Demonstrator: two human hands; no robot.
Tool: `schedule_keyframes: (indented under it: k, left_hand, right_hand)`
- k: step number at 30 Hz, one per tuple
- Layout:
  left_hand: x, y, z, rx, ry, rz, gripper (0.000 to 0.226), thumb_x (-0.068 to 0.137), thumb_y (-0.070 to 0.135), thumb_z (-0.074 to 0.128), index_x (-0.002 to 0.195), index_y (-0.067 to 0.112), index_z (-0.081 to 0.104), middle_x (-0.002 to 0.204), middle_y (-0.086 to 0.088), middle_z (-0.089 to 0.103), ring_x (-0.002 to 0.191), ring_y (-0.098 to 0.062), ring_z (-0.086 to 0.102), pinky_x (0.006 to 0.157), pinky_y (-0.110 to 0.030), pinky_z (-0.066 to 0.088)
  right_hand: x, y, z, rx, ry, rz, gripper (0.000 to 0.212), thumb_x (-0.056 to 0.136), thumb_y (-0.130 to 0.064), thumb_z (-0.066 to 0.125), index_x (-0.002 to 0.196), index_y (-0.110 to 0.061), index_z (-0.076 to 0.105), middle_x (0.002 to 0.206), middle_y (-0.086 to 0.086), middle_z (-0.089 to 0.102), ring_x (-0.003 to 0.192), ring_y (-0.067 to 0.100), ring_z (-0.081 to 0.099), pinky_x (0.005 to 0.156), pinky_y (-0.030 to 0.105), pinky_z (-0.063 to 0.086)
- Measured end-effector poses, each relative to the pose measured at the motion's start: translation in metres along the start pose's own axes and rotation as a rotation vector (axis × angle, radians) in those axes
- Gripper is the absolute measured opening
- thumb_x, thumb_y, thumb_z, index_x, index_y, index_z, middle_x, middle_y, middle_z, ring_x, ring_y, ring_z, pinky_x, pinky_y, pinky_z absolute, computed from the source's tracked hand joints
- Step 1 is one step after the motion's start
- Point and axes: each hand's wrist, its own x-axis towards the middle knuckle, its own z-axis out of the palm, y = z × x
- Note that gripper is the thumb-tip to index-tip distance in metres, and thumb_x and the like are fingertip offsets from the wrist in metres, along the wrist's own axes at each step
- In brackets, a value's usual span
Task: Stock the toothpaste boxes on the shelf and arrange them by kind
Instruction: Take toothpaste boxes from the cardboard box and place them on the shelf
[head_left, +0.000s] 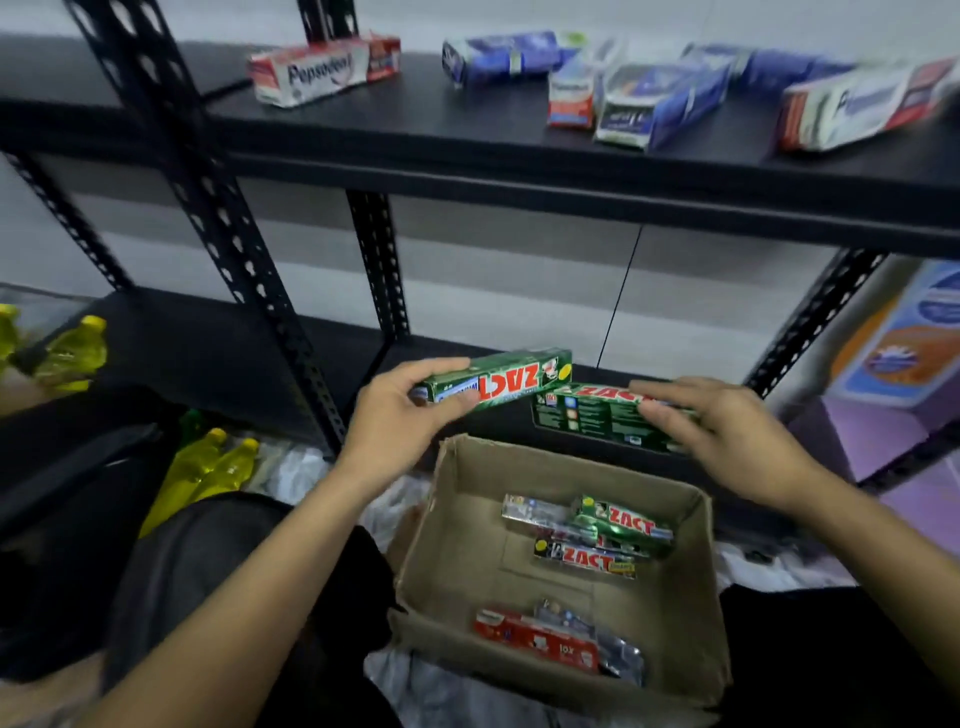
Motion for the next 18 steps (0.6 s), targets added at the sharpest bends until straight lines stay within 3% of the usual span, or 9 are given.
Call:
schedule_keyframes:
  k: [5,8,12,16,18]
  left_hand:
    - [-0.007,0.082,-0.037,-0.066,0.084,0.185,0.032,0.080,0.025,0.082,0.112,0.030,0.075,0.104,0.009,0.076,0.097,-0.012,0.071,0.087,-0.035,0.058]
    - [-0.009,0.120,-0.061,-0.101,0.133,0.292,0.033,0.081,0.024,0.081,0.113,0.030,0.074,0.106,0.008,0.076,0.101,-0.013,0.071,0.086,-0.035,0.058]
    - [0.001,0.155,-0.091,-0.136,0.223,0.421,0.033,0.082,0.022,0.079,0.115,0.023,0.073,0.107,0.006,0.075,0.103,-0.012,0.070,0.087,-0.031,0.058]
    - [0.034,0.169,-0.113,-0.054,0.343,0.485,0.034,0.082,0.026,0.082,0.115,0.027,0.073,0.110,0.008,0.074,0.104,-0.011,0.070,0.090,-0.038,0.057]
    - [0.054,0.172,-0.118,0.025,0.401,0.483,0.035,0.082,0.027,0.082,0.115,0.029,0.074,0.110,0.012,0.074,0.101,-0.004,0.069,0.089,-0.032,0.057]
  right_hand:
    - [0.025,-0.065,-0.078,0.045,0.122,-0.091,0.042,0.093,-0.056,0.048,0.123,-0.034,0.067,0.109,-0.008,0.071,0.101,0.005,0.065,0.089,0.035,0.052]
    - [0.040,-0.098,-0.115,0.081,0.197,-0.171,0.039,0.090,-0.054,0.052,0.118,-0.034,0.070,0.111,-0.018,0.071,0.105,-0.005,0.063,0.091,0.021,0.048]
    - [0.067,-0.135,-0.153,0.115,0.251,-0.215,0.028,0.089,-0.051,0.053,0.109,-0.042,0.069,0.103,-0.032,0.069,0.096,-0.017,0.060,0.084,0.003,0.040]
    - [0.113,-0.156,-0.172,0.069,0.314,-0.172,0.030,0.093,-0.052,0.054,0.107,-0.032,0.072,0.103,-0.017,0.072,0.098,0.003,0.064,0.092,0.027,0.046]
    - [0.139,-0.162,-0.174,0.058,0.341,-0.108,0.028,0.095,-0.047,0.056,0.104,-0.025,0.072,0.103,-0.007,0.072,0.099,0.014,0.064,0.091,0.031,0.046]
